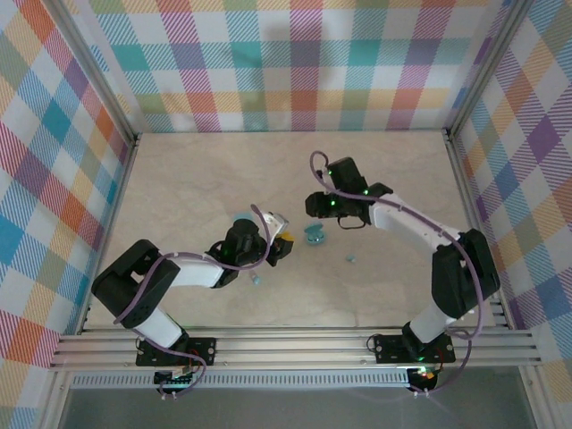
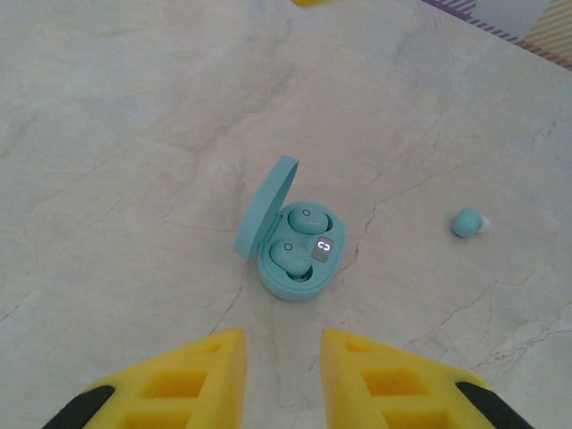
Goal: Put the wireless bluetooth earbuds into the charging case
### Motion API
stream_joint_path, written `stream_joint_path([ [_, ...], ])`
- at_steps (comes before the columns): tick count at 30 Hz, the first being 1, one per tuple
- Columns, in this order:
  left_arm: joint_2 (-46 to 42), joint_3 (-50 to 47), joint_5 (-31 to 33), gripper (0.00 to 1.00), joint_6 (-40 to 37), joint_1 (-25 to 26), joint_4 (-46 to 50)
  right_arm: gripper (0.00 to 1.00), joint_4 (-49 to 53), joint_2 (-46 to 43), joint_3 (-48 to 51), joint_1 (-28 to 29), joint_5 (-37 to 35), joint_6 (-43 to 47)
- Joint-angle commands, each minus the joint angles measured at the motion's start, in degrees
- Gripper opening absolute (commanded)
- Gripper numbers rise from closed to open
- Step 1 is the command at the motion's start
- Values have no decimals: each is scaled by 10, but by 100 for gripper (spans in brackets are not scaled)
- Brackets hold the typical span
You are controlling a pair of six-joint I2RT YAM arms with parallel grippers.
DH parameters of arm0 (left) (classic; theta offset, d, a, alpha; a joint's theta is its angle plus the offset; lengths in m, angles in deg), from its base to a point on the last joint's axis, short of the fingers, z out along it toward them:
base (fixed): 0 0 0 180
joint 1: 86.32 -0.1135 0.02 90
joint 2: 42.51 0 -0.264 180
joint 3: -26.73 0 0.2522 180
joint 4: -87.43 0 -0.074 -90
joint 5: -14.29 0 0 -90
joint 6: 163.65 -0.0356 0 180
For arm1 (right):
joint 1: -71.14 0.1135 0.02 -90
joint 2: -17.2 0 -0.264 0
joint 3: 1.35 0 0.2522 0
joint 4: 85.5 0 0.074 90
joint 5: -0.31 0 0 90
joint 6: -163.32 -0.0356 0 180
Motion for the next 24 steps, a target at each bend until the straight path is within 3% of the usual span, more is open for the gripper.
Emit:
stream_joint_path([
  [1,33,23,-22,25,16,10,2,29,47,53,-47,-18,67,39],
  [5,82,32,4,25,51,28,-45,29,74,108,-84,-28,82,61],
  [11,131,58,-6,25,72,39,-72,30,86,157,-102,-39,99,78],
  [24,195,97,-15,22,71,59,-71,29,100,153,-79,-45,88,104],
])
